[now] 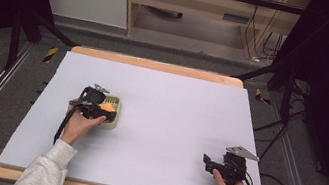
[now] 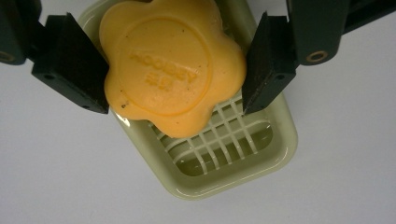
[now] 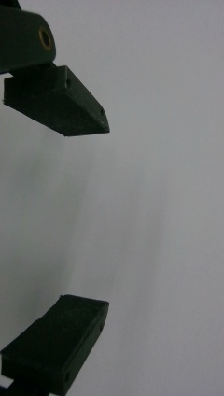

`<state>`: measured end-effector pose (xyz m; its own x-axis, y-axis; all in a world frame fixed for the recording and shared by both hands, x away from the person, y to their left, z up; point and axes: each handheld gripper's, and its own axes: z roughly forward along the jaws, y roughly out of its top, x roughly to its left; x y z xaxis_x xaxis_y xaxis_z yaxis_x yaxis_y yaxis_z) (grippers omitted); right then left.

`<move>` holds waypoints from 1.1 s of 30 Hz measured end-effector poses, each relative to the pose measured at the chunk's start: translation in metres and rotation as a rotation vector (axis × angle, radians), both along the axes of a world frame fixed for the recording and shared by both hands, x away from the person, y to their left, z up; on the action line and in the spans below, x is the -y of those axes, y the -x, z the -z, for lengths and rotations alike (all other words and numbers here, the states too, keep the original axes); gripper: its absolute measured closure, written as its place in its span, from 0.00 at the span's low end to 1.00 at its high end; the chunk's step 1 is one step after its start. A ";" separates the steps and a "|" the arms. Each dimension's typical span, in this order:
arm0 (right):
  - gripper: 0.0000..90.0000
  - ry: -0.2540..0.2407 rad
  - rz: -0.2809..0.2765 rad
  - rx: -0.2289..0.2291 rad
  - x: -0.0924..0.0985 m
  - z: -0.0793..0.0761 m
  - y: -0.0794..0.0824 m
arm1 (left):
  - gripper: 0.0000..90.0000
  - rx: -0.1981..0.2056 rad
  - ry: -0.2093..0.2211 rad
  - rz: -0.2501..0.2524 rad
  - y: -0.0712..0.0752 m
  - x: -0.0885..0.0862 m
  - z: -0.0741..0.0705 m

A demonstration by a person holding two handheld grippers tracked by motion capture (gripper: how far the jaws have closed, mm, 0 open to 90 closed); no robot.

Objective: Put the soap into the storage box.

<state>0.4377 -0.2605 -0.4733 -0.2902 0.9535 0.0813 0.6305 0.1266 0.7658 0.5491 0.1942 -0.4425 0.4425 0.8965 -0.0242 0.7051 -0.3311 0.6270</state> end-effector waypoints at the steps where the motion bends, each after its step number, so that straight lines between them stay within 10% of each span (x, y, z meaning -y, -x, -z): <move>1: 0.15 0.001 0.001 0.001 0.000 0.000 0.000 | 0.28 -0.006 -0.007 0.008 0.001 -0.001 -0.001; 33: 0.14 -0.007 0.013 0.005 0.002 -0.001 0.002 | 0.27 0.166 0.062 0.050 0.052 -0.030 -0.014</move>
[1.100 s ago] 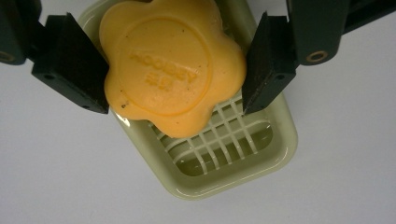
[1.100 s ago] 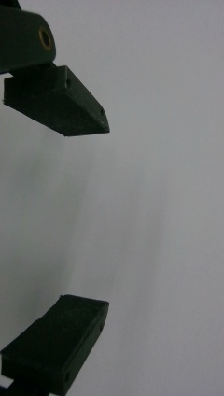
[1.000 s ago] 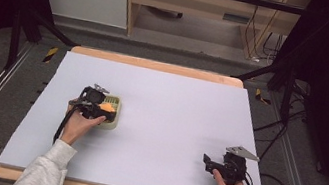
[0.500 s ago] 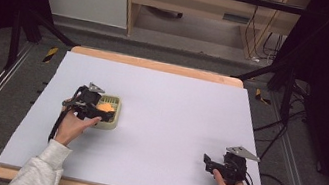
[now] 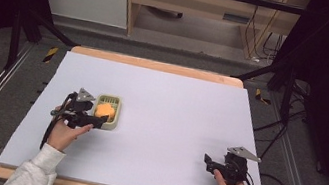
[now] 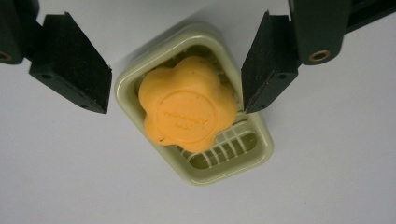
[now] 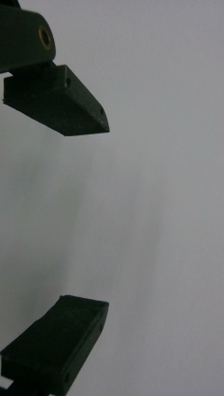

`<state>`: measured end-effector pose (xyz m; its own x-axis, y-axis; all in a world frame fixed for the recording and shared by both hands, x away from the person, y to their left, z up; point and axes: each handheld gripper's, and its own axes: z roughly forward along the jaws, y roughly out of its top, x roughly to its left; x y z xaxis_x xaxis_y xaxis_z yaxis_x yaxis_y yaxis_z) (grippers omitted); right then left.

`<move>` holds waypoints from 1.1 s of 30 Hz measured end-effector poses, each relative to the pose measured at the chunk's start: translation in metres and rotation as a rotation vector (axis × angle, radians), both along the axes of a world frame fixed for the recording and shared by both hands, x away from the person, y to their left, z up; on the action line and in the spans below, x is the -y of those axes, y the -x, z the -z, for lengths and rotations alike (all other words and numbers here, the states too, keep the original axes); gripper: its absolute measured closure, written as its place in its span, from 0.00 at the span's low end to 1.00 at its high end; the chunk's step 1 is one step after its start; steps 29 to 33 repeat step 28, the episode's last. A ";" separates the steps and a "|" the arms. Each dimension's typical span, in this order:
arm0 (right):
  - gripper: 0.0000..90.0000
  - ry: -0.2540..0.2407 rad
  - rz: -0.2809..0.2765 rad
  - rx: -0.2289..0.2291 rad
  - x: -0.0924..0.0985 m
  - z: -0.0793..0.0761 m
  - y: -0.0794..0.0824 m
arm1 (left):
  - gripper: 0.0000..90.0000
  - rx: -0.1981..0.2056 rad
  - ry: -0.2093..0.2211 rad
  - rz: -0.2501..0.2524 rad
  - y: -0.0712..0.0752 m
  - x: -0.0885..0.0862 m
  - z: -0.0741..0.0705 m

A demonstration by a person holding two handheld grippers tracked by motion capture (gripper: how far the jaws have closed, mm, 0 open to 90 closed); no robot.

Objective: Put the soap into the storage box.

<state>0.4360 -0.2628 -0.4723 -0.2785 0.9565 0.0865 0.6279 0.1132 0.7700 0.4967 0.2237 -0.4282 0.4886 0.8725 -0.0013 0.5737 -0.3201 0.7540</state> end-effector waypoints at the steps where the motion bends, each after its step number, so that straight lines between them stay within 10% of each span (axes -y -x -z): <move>1: 0.14 0.002 0.002 0.001 0.000 0.000 0.000 | 0.27 0.003 0.002 -0.003 0.002 -0.003 0.001; 18: 0.13 -0.002 0.042 0.000 0.010 0.000 0.000 | 0.27 0.032 0.041 -0.082 0.031 -0.051 0.023; 33: 0.13 -0.004 0.063 -0.006 0.013 0.000 -0.001 | 0.26 -0.021 0.018 -0.129 0.040 -0.076 0.045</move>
